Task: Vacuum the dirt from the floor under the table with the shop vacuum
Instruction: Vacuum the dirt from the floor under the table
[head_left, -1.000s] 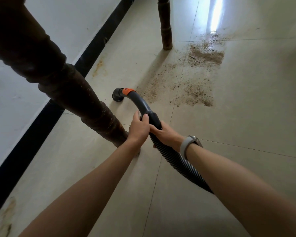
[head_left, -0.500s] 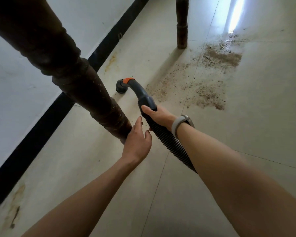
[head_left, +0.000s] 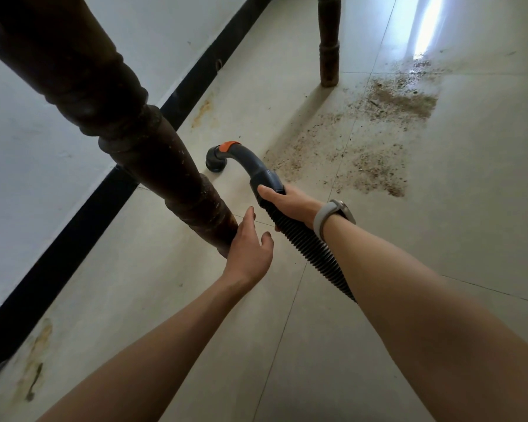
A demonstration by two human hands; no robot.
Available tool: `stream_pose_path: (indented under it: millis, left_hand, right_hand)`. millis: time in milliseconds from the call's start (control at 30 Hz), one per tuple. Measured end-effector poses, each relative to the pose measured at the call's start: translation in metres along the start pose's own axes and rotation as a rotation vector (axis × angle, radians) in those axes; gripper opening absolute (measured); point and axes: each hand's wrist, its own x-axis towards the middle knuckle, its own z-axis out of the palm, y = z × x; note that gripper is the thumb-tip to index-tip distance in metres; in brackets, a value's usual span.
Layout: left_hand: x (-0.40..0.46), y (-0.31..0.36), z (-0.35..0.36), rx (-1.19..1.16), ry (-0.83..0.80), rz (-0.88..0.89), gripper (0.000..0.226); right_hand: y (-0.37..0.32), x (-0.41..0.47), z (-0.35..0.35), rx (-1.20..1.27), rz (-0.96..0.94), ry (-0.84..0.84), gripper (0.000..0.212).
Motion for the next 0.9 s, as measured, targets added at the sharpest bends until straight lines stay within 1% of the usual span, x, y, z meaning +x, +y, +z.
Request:
stream_pose_path:
  millis: [167, 300, 367, 467, 567, 600, 633, 700, 833, 900]
  left_hand:
    - [0.001, -0.002, 0.0, 0.0, -0.005, 0.01, 0.059]
    - [0.004, 0.002, 0.004, -0.036, 0.017, -0.021, 0.053]
    - [0.007, 0.007, 0.005, -0.109, 0.028, -0.069, 0.051]
    - [0.017, 0.014, 0.007, -0.303, 0.011, -0.163, 0.052]
    - [0.027, 0.025, 0.01, -0.517, -0.042, -0.211, 0.053]
    - [0.03, 0.028, 0.012, -0.589, -0.061, -0.23, 0.053]
    - [0.033, 0.032, 0.013, -0.646, -0.072, -0.256, 0.053]
    - [0.038, 0.033, 0.018, -0.683, -0.076, -0.324, 0.054]
    - [0.041, 0.025, 0.034, -0.589, -0.104, -0.397, 0.067]
    - [0.038, 0.027, 0.041, -0.613, -0.089, -0.426, 0.071]
  right_hand:
    - [0.006, -0.008, -0.002, -0.04, 0.03, 0.007, 0.034]
    - [0.014, -0.021, -0.005, -0.066, 0.05, 0.035, 0.034]
    - [0.017, -0.031, -0.007, -0.072, 0.048, 0.069, 0.032]
    - [0.026, -0.053, -0.011, -0.072, 0.028, 0.1, 0.03]
    - [0.049, -0.079, -0.005, -0.108, 0.002, 0.144, 0.017]
    - [0.059, -0.088, 0.001, -0.129, -0.001, 0.168, 0.021]
    - [0.069, -0.097, 0.006, -0.148, 0.002, 0.201, 0.032]
    - [0.085, -0.114, 0.015, -0.208, 0.034, 0.244, 0.049]
    - [0.096, -0.141, 0.022, -0.329, 0.075, 0.258, 0.051]
    - [0.095, -0.148, 0.024, -0.374, 0.076, 0.282, 0.053]
